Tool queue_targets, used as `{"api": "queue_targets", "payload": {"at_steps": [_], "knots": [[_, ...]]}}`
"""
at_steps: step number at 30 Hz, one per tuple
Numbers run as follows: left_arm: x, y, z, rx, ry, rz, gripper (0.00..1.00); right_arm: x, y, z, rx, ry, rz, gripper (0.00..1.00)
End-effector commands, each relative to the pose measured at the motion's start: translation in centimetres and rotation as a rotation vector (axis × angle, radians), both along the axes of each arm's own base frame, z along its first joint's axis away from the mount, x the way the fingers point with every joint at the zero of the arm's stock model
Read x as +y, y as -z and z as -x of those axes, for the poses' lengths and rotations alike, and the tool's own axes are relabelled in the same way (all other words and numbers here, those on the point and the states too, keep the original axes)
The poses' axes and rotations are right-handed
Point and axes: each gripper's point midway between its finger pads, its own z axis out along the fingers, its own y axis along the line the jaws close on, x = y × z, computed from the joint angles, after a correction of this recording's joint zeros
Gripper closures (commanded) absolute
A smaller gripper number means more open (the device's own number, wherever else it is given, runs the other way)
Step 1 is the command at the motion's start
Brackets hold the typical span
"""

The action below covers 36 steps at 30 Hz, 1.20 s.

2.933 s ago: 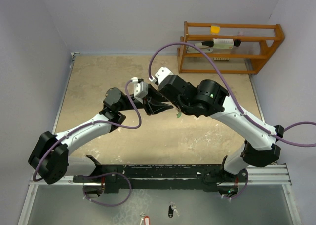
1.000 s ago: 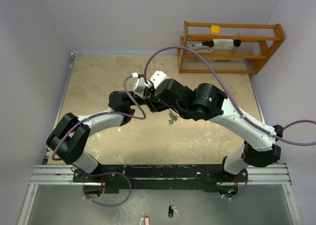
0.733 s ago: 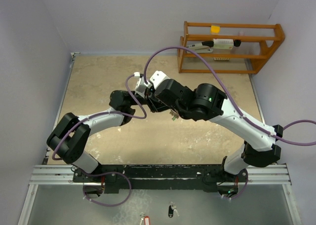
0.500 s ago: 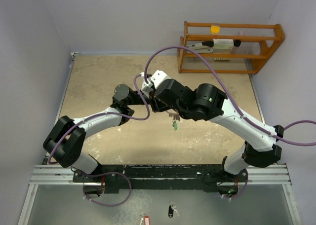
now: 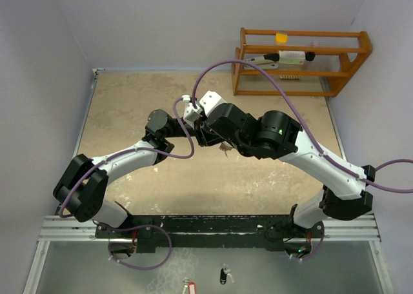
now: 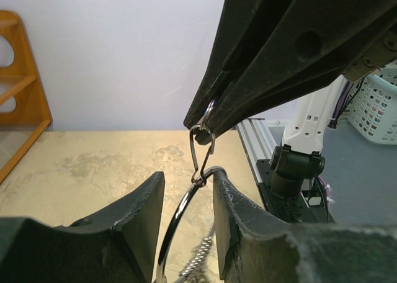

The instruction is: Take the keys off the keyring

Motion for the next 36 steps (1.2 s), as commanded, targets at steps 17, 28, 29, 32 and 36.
{"api": "queue_targets", "payload": {"at_steps": [17,28,29,32,36], "knots": [[0.5,-3.7,1.3,-0.051,0.039,0.111,0.70,-0.2,-1.4,0.0,-0.048,0.003,-0.048,1.00],[0.4,-3.1,1.5,-0.041,0.051,0.096,0.66,-0.5,-1.7,-0.1,-0.064,0.013,-0.049,1.00],[0.4,-2.9,1.5,-0.040,0.052,0.095,0.66,-0.5,-1.8,-0.1,-0.065,0.013,-0.049,1.00],[0.4,-2.9,1.5,-0.041,0.048,0.096,0.66,-0.5,-1.9,-0.1,-0.066,0.013,-0.056,1.00],[0.3,-2.8,1.4,-0.038,0.047,0.090,0.66,-0.5,-2.0,-0.1,-0.069,0.014,-0.063,1.00]]}}
